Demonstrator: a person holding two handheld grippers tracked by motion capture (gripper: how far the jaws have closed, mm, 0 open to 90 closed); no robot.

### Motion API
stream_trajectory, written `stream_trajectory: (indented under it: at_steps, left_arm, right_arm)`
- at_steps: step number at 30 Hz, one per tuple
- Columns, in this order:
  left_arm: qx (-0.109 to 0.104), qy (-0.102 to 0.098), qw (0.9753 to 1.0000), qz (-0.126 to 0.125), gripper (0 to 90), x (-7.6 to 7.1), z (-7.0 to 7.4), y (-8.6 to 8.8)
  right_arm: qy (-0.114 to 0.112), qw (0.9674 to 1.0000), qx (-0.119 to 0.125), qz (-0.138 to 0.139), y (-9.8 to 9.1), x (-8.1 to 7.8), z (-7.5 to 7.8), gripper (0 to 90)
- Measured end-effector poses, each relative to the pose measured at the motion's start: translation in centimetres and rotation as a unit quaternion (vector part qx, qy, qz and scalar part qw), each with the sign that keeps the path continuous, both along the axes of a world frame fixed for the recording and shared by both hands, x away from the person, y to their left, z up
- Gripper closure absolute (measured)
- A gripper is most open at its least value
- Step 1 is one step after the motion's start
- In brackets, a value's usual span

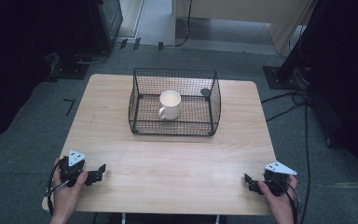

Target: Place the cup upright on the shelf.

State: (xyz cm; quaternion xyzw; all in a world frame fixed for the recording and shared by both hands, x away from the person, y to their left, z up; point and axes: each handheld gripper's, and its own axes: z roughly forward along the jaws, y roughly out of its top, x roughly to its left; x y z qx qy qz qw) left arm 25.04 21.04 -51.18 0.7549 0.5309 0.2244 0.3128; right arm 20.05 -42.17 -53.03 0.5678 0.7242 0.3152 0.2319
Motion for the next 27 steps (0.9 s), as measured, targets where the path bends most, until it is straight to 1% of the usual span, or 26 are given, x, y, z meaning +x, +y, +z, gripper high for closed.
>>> stream_trajectory:
  at_steps: [3, 5, 7, 8, 11, 13, 15, 16, 22, 23, 27]
  left_arm:
    - [0.003, 0.006, 1.0, 0.003, 0.0, -0.4, -0.4, 0.6]
    - [-0.01, 0.008, 0.9999, 0.004, 0.0, -0.7, -0.5, 1.1]
    - [-0.008, 0.006, 0.9999, 0.008, 0.0, -1.0, -0.5, 1.5]
    - [-0.005, 0.009, 0.9999, 0.008, 0.0, -1.0, -0.5, 1.6]
    - [-0.009, 0.019, 0.9997, 0.011, 0.0, -1.1, -0.8, 1.8]
    - [-0.004, 0.017, 0.9998, 0.008, 0.0, -1.3, -0.9, 1.7]
    - [0.008, 0.013, 0.9999, 0.004, 0.0, -1.5, -1.0, 1.4]
    - [0.009, 0.01, 0.9999, -0.001, 0.0, -1.5, -1.0, 1.3]
    - [0.009, 0.01, 0.9998, -0.015, 0.0, -1.4, -1.0, 1.1]
    - [0.009, 0.011, 0.9998, -0.015, 0.0, -1.4, -1.0, 1.1]
    - [0.009, 0.011, 0.9999, -0.004, 0.0, -1.3, -1.0, 0.6]
  right_arm:
    - [0.0, 1.0, 0.0, 0.0, 0.0, 0.0, 0.0, 0.0]
    - [0.0, 1.0, 0.0, 0.0, 0.0, 0.0, 0.0, 0.0]
    - [0.0, 1.0, 0.0, 0.0, 0.0, 0.0, 0.0, 0.0]
    - [0.0, 1.0, 0.0, 0.0, 0.0, 0.0, 0.0, 0.0]
    - [0.0, 1.0, 0.0, 0.0, 0.0, 0.0, 0.0, 0.0]
    - [0.0, 1.0, 0.0, 0.0, 0.0, 0.0, 0.0, 0.0]
    - [0.0, 1.0, 0.0, 0.0, 0.0, 0.0, 0.0, 0.0]
    - [0.0, 1.0, 0.0, 0.0, 0.0, 0.0, 0.0, 0.0]
    - [-0.001, 1.0, 0.0, 0.0, 0.0, 0.0, 0.0, 0.0]
    - [0.0, 1.0, 0.0, 0.0, 0.0, 0.0, 0.0, 0.0]
    - [0.0, 1.0, 0.0, 0.0, 0.0, 0.0, 0.0, 0.0]
